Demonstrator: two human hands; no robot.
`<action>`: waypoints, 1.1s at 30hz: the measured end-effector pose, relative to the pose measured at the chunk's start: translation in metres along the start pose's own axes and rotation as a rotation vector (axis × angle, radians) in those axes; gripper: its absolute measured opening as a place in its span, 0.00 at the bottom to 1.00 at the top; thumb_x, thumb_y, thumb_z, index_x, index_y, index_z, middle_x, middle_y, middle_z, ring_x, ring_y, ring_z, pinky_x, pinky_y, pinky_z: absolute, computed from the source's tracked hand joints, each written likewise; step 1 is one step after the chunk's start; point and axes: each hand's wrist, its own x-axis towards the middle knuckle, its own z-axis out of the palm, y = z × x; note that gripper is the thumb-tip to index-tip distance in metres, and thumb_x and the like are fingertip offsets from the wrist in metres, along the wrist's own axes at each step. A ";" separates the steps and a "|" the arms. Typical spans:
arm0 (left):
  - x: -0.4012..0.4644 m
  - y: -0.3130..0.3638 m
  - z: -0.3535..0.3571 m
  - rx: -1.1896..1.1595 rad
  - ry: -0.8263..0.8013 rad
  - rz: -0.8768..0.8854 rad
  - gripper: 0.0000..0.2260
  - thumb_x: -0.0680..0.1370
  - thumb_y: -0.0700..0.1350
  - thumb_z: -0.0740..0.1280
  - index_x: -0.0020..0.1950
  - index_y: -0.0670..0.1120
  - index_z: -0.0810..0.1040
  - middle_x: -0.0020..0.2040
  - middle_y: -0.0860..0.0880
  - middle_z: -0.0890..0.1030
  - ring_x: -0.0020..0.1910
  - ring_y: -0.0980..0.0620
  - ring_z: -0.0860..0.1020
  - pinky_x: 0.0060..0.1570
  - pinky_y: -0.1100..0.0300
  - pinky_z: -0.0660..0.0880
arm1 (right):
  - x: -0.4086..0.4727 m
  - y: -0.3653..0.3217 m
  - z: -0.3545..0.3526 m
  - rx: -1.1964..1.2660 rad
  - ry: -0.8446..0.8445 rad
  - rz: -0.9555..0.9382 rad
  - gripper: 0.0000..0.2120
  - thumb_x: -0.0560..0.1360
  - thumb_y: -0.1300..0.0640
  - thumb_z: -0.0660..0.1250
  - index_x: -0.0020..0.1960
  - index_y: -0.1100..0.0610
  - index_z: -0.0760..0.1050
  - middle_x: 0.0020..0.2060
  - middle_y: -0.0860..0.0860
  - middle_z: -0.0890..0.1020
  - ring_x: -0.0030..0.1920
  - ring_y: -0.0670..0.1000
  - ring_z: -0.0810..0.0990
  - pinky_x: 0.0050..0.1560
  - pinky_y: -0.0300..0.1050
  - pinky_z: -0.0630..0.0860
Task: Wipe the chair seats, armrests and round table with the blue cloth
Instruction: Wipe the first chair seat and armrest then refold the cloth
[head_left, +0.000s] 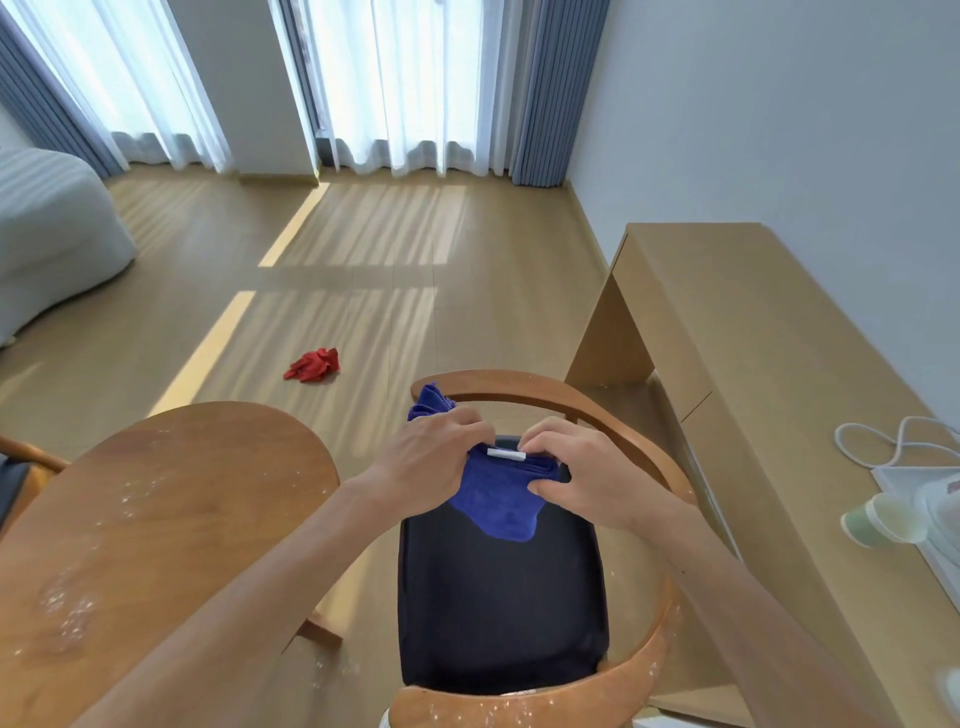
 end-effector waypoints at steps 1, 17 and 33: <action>0.000 0.000 0.000 0.001 -0.008 0.036 0.11 0.77 0.34 0.59 0.54 0.45 0.77 0.52 0.51 0.75 0.40 0.51 0.68 0.38 0.59 0.65 | 0.001 -0.001 0.001 -0.023 0.024 -0.009 0.10 0.72 0.64 0.70 0.53 0.59 0.78 0.54 0.46 0.77 0.51 0.46 0.76 0.54 0.40 0.73; -0.001 -0.001 -0.002 -0.274 -0.035 0.188 0.06 0.67 0.36 0.70 0.41 0.41 0.75 0.56 0.51 0.69 0.45 0.51 0.73 0.46 0.61 0.70 | 0.016 0.007 -0.013 -0.090 -0.099 -0.155 0.07 0.71 0.57 0.70 0.41 0.53 0.72 0.77 0.45 0.56 0.77 0.45 0.43 0.75 0.53 0.54; -0.009 -0.007 -0.005 -0.722 0.142 -0.079 0.20 0.70 0.33 0.69 0.57 0.48 0.71 0.50 0.51 0.79 0.46 0.50 0.82 0.53 0.57 0.78 | 0.001 0.003 0.006 0.402 0.179 0.085 0.12 0.71 0.63 0.74 0.42 0.51 0.72 0.45 0.48 0.81 0.45 0.49 0.80 0.46 0.48 0.79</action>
